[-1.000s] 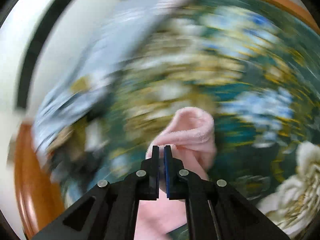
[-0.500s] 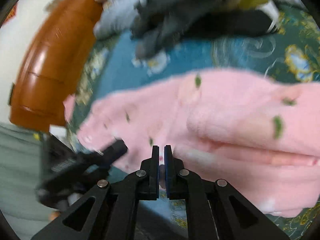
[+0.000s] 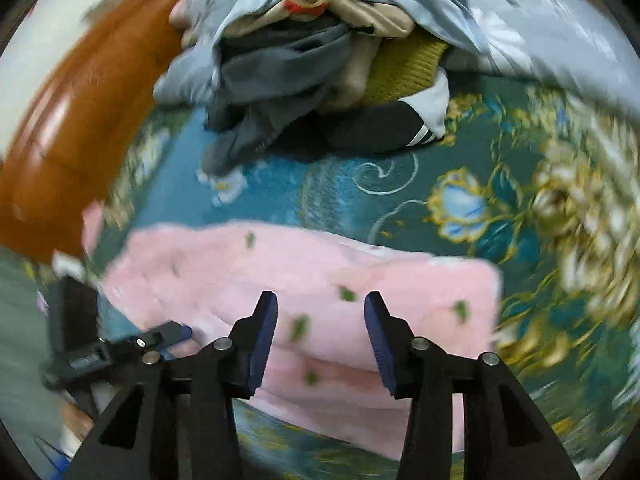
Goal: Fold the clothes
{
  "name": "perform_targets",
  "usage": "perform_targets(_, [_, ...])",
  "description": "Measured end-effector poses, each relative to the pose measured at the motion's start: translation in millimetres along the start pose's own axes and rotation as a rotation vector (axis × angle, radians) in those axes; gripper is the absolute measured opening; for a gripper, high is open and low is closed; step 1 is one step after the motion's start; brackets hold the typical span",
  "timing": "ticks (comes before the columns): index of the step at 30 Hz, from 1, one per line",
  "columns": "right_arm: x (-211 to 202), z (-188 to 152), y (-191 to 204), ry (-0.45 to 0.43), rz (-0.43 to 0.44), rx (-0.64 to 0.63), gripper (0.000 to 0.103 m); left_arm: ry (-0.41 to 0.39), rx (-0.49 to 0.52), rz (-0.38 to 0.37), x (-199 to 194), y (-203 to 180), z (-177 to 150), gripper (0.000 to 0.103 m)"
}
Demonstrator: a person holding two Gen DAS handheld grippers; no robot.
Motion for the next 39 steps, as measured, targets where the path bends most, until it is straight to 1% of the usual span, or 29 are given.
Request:
perform_targets(2, [7, -3, 7, 0.018, -0.008, -0.085, 0.047, 0.062, -0.005, -0.002, 17, -4, -9, 0.059])
perform_targets(4, [13, -6, 23, 0.044, 0.033, -0.160, 0.047, 0.114, -0.015, 0.015, 30, -5, -15, 0.059])
perform_targets(5, [15, -7, 31, 0.057, 0.055, -0.193, 0.047, 0.122, -0.022, 0.017, 33, -5, -16, 0.059])
perform_targets(6, [21, -8, 42, 0.075, 0.075, -0.237, 0.049, 0.121, -0.036, 0.010, 34, -5, -16, 0.059])
perform_targets(7, [28, -13, 54, 0.106, 0.089, -0.301, 0.055, 0.120, -0.051, 0.004, 36, -5, -16, 0.059])
perform_targets(9, [34, -22, 66, 0.140, 0.087, -0.395, 0.056, 0.122, -0.079, -0.002, 40, -4, -17, 0.056])
perform_targets(10, [38, -26, 68, 0.147, 0.073, -0.440, 0.056, 0.124, -0.081, 0.013, 42, -2, -18, 0.052])
perform_targets(11, [42, -28, 66, 0.149, 0.042, -0.467, 0.056, 0.130, -0.074, 0.033, 44, -1, -19, 0.035])
perform_targets(12, [46, -29, 63, 0.151, 0.010, -0.488, 0.050, 0.139, -0.064, 0.051, 47, -1, -21, 0.024])
perform_targets(13, [48, -29, 54, 0.148, -0.028, -0.475, 0.023, 0.137, -0.052, 0.065, 48, -2, -22, 0.021])
perform_targets(14, [50, -28, 46, 0.144, -0.063, -0.458, 0.007, 0.129, -0.032, 0.072, 47, -5, -22, 0.015])
perform_targets(15, [47, -24, 39, 0.134, -0.074, -0.426, 0.003, 0.116, -0.008, 0.071, 44, -10, -22, 0.014])
perform_targets(16, [43, -21, 33, 0.124, -0.080, -0.393, 0.003, 0.105, 0.015, 0.048, 36, -18, -22, 0.013])
perform_targets(17, [35, -16, 33, 0.110, -0.048, -0.358, 0.003, 0.093, 0.038, 0.025, 28, -25, -21, 0.013])
perform_targets(18, [23, -9, 36, 0.087, -0.005, -0.328, 0.003, 0.078, 0.062, 0.004, 19, -32, -21, 0.013])
perform_targets(20, [-12, 13, 59, -0.010, 0.093, -0.334, 0.003, 0.013, 0.118, -0.020, -11, -42, -18, 0.013])
perform_targets(21, [-20, 22, 70, -0.040, 0.126, -0.360, 0.003, -0.019, 0.141, -0.026, -26, -46, -15, 0.013])
perform_targets(22, [-27, 30, 81, -0.070, 0.159, -0.385, 0.003, -0.050, 0.139, -0.001, -36, -40, -10, 0.013])
perform_targets(23, [-32, 37, 92, -0.094, 0.189, -0.409, 0.003, -0.081, 0.129, 0.042, -44, -31, -3, 0.013])
perform_targets(24, [-22, 38, 97, -0.082, 0.195, -0.426, 0.003, -0.100, 0.108, 0.096, -48, -16, 6, 0.013])
perform_targets(26, [27, 35, 102, 0.000, 0.161, -0.448, 0.003, -0.091, 0.052, 0.177, -42, 10, 19, 0.013])
perform_targets(28, [79, 27, 97, 0.103, 0.111, -0.421, 0.003, -0.064, 0.029, 0.249, -32, 31, 23, 0.013])
perform_targets(29, [93, 25, 97, 0.125, 0.100, -0.415, 0.003, -0.049, 0.020, 0.282, -26, 40, 25, 0.013])
perform_targets(32, [120, 20, 93, 0.163, 0.062, -0.426, 0.003, -0.009, -0.004, 0.326, -11, 53, 24, 0.017])
perform_targets(34, [126, 19, 91, 0.170, 0.032, -0.452, 0.004, -0.003, -0.027, 0.325, -5, 57, 26, 0.023])
perform_targets(36, [128, 20, 89, 0.177, 0.029, -0.445, 0.004, 0.008, -0.050, 0.316, -1, 61, 25, 0.043])
perform_targets(37, [128, 21, 88, 0.178, 0.032, -0.434, 0.006, 0.015, -0.060, 0.306, 1, 63, 25, 0.047])
perform_targets(38, [123, 24, 86, 0.169, 0.035, -0.416, 0.008, 0.019, -0.068, 0.283, 4, 61, 25, 0.049])
perform_targets(39, [118, 26, 84, 0.160, 0.037, -0.397, 0.015, 0.022, -0.076, 0.259, 7, 59, 26, 0.049])
Point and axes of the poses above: each gripper's, at about its wrist camera, not at the fingertips, and x roughly the way its jaws point, y to its left, z to its top, the point moved 7 cm from there along x, roughly the way its jaws point, and after that the axes turned 6 degrees about -y, right-handed, at the moved point
